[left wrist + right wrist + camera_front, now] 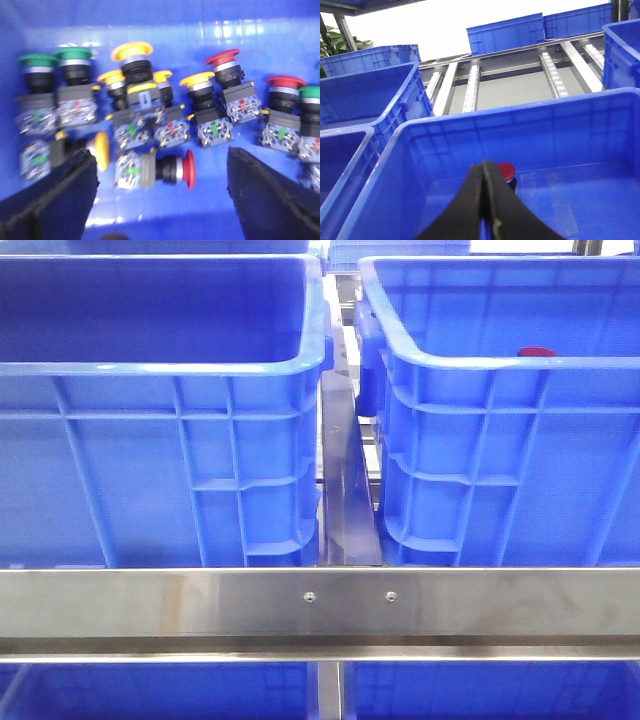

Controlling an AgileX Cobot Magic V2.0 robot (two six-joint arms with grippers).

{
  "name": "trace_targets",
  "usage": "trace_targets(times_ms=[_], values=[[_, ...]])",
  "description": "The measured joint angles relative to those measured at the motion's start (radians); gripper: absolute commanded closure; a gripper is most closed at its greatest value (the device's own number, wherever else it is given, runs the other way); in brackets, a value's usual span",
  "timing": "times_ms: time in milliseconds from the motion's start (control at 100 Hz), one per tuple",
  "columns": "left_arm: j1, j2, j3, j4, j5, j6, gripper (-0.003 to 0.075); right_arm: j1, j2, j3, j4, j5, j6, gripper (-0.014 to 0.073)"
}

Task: Pick red and yellow buttons and place in box

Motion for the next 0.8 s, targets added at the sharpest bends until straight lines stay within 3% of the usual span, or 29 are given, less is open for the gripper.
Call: trace_targets(times_ms=[340,800], values=[[-0.02,0.169,-0.097,0.007,-0.002,0.0,0.0207,0.0,0.0,0.0,0.0,0.0,0.0,0.0662],[-0.02,0.296,-0.111,0.035,-0.069,0.0,0.0207,0.0,0.0,0.0,0.0,0.0,0.0,0.0662]])
